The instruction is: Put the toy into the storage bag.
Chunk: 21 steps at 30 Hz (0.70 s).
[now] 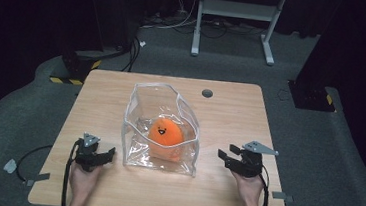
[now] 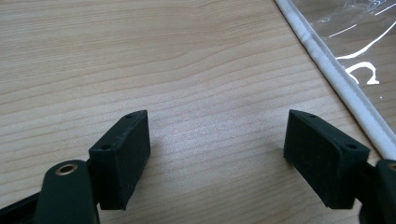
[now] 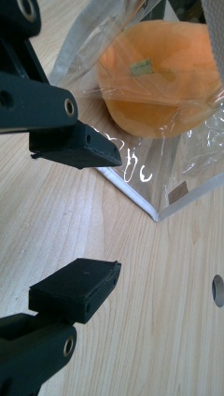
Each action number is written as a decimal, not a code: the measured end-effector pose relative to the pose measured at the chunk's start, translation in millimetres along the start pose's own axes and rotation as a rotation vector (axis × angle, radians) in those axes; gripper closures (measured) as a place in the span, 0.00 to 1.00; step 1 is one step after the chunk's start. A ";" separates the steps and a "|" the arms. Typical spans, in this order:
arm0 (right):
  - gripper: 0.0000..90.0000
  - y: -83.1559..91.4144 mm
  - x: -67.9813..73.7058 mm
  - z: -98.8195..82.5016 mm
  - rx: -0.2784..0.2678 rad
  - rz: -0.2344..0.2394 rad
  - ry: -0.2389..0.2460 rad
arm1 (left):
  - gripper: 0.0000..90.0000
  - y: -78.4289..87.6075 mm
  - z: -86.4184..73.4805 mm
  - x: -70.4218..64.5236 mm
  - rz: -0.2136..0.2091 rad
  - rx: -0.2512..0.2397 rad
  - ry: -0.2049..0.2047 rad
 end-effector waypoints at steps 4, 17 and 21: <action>0.47 -2.9 -0.7 -1.9 0.011 -0.006 0.003 | 0.25 0.1 0.0 0.1 -0.001 0.002 -0.002; 0.47 -12.4 -5.2 -9.2 0.036 -0.025 0.004 | 0.25 -0.1 0.0 -0.1 0.000 -0.001 0.001; 0.47 -15.3 -6.6 -11.4 0.046 -0.033 0.003 | 0.25 -0.1 0.0 -0.1 0.000 -0.001 0.001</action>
Point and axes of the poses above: each handheld gripper's, and its own axes: y roughly backward along the jaws, z roughly out of its top, x roughly to its left, the point moved 4 cm from there along -y, roughly forward along the jaws, and after that the axes turned 11 degrees about -x, right-handed, at the moved point
